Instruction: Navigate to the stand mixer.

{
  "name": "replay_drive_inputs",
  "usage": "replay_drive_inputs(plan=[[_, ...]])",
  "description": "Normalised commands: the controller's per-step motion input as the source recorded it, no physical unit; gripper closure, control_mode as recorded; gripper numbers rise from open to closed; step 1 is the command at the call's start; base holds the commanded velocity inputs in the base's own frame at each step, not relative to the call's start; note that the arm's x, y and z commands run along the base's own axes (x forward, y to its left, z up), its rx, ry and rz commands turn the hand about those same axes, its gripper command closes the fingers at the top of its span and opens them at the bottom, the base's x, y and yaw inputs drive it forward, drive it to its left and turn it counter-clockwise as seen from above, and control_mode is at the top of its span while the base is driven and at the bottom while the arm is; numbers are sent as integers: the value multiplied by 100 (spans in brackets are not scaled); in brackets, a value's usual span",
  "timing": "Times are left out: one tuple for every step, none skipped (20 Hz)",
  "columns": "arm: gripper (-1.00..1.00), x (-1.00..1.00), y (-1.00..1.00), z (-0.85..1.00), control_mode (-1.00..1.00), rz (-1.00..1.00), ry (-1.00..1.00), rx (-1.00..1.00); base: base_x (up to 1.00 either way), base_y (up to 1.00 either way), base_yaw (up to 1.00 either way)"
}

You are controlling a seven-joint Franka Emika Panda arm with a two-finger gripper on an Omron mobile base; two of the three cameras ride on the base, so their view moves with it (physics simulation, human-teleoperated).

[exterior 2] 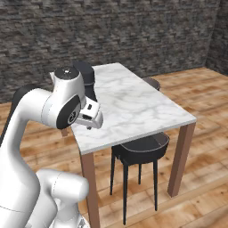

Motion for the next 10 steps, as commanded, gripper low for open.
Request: replay_drive_inputs(plan=[[-100,0,0,0,100,0,0,0,54,67,-17],[-100,0,0,0,100,0,0,0,54,64,-20],[-100,0,0,0,100,0,0,0,55,58,-21],[-100,0,0,0,100,0,0,0,59,62,-21],[-100,0,0,0,100,0,0,0,60,66,-21],[-100,0,0,0,100,0,0,0,63,64,-21],[-100,0,0,0,100,0,0,0,61,54,-21],[-100,0,0,0,100,0,0,0,47,50,-22],[-100,0,0,0,100,0,0,0,18,49,-24],[-100,0,0,0,100,0,0,0,0,45,-27]])
